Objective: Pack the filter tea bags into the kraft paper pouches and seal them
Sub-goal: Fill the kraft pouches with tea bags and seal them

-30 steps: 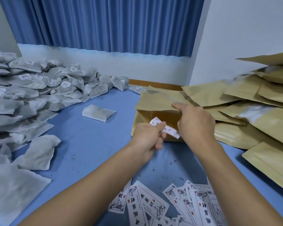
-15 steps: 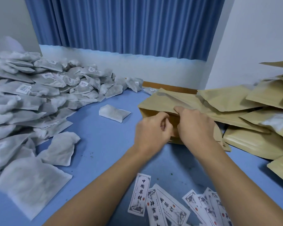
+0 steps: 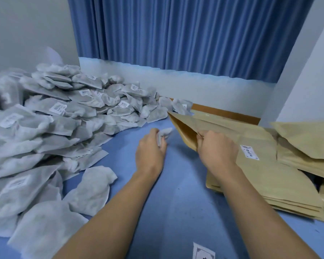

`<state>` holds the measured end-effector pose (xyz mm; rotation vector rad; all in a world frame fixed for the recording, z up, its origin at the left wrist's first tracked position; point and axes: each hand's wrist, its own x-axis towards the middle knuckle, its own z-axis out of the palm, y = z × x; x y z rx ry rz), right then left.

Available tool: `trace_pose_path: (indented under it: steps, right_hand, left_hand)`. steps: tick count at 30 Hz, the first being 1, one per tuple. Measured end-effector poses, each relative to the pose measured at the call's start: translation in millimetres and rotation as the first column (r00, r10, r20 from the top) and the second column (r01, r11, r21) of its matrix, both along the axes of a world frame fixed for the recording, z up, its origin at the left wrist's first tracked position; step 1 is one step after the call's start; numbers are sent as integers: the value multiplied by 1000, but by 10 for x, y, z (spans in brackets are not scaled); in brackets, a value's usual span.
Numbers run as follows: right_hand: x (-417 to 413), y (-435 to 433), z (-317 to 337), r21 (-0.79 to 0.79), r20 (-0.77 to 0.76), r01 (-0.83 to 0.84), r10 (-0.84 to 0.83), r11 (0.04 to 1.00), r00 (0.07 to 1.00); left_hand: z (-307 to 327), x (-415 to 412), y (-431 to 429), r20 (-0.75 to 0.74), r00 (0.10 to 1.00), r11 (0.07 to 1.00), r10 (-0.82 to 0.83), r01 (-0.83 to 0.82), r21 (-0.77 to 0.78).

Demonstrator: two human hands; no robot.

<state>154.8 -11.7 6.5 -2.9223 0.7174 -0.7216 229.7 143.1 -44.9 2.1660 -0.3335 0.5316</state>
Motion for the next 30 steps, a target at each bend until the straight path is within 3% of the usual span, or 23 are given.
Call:
trace_pose_path:
  steps: [2, 3, 6, 10, 12, 15, 17, 19, 22, 24, 26, 28, 30]
  right_hand:
    - [63, 31, -10, 28, 14, 15, -16, 999, 1000]
    - [80, 46, -8, 31, 9, 19, -19, 999, 1000]
    - [90, 81, 31, 108, -22, 1, 1, 994, 1000]
    - [49, 46, 69, 263, 3, -8, 7, 965, 1000]
    - [37, -16, 90, 320, 44, -16, 2, 947, 999]
    - [12, -101, 128, 386, 92, -54, 20, 921, 996]
    - [-6, -112, 147, 381, 86, -82, 53, 921, 995]
    - [-16, -72, 170, 358, 74, -96, 75, 929, 994]
    - [-17, -6, 175, 319, 81, -106, 85, 942, 993]
    - [-18, 20, 164, 278, 85, -90, 69, 956, 994]
    - [-15, 20, 148, 255, 103, -66, 41, 965, 994]
    - [-9, 37, 141, 228, 118, -43, 16, 973, 993]
    - [-3, 63, 140, 192, 120, -20, -3, 981, 993]
  left_hand:
    - [91, -132, -14, 243, 970, 959, -21, 88, -269]
    - [126, -205, -32, 385, 922, 957, -35, 143, -254]
    - [114, -322, -141, 608, 790, 996, -81, 85, 23]
    - [118, -419, -248, 575, 788, 971, -221, 124, 203]
    - [159, -451, -265, 475, 829, 941, -296, 170, 291]
    - [202, -468, -337, 101, 942, 850, -320, 238, 469]
    - [198, -445, -423, -126, 948, 797, -292, 314, 515]
    - [172, -372, -510, -223, 920, 830, -322, 388, 402]
    - [198, -196, -642, -358, 850, 910, -387, 414, -1]
    - [229, -137, -698, -390, 818, 905, -423, 406, -128]
    - [245, -170, -665, -246, 878, 904, -411, 427, 13]
    - [244, -217, -509, 39, 919, 902, -392, 376, 212]
    - [276, -194, -271, 338, 876, 931, -343, 270, 244]
